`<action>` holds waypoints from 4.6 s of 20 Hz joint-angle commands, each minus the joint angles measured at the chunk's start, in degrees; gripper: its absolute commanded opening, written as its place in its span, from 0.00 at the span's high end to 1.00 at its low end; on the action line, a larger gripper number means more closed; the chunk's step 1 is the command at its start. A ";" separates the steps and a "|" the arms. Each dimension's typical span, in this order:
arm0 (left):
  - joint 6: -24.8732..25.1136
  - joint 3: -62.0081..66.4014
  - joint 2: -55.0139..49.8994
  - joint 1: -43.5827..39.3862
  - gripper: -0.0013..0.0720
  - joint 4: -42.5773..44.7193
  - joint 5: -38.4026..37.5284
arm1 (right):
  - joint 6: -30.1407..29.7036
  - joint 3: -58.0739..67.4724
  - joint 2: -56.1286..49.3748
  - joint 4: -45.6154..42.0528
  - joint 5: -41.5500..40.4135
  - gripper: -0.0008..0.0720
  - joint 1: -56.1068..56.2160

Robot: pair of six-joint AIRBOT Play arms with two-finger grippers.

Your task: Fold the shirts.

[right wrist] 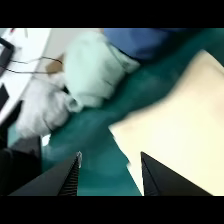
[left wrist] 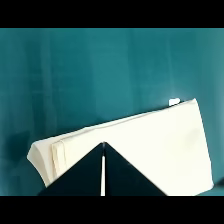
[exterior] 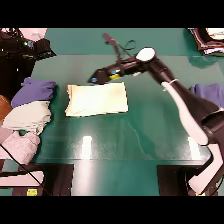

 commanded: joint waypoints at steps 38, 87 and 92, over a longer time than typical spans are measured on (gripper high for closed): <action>1.68 -0.15 0.22 -14.36 0.95 -0.09 -1.90 | 16.31 -22.82 18.69 -20.37 -2.75 0.97 -42.86; 3.17 -0.15 0.15 -18.34 0.95 -0.50 0.63 | 16.94 -44.98 49.72 -19.10 10.38 0.39 -56.15; 3.17 -0.15 0.15 -18.34 0.95 -0.55 4.22 | 16.55 -44.98 49.72 -19.56 4.76 0.97 -41.35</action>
